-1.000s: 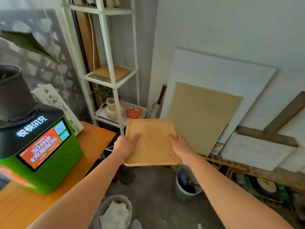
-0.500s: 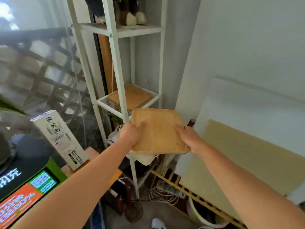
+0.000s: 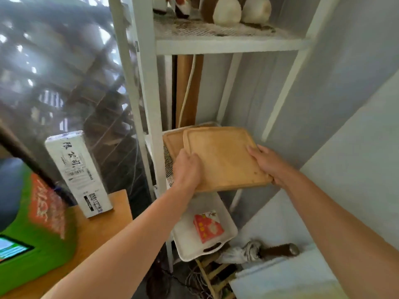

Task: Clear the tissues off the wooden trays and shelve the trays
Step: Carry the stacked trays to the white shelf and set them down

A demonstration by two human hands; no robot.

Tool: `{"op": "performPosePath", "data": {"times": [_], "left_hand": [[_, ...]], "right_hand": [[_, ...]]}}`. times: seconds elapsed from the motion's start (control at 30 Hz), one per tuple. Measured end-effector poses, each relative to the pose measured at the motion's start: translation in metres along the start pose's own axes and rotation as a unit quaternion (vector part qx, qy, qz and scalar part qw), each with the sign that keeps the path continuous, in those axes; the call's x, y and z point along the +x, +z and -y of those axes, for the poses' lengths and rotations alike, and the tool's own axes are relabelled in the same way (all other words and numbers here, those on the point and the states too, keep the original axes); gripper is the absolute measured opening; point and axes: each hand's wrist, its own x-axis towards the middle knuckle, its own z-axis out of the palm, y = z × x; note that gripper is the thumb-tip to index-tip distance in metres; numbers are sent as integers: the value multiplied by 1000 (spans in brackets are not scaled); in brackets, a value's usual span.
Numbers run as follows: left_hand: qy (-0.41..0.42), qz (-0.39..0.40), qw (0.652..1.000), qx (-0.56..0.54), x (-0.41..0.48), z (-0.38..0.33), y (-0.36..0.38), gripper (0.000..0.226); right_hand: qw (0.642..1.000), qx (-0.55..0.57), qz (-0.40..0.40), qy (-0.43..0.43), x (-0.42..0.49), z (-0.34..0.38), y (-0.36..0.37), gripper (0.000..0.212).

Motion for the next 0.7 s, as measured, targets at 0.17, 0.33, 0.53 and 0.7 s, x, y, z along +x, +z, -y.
{"op": "performPosePath", "data": {"times": [0.17,0.33,0.53,0.7], "left_hand": [[-8,-81,996,-29,28,-4,1,16],[-13,-126,992,22,50,-6,3,23],[-34,-153,986,51,71,9,9,29],[-45,-188,978,78,83,9,15,32]], "right_hand": [[998,2,58,-11,64,13,18,56],[995,18,91,18,99,19,33,49],[992,23,116,43,123,7,47,53],[993,14,112,14,145,6,54,47]]}}
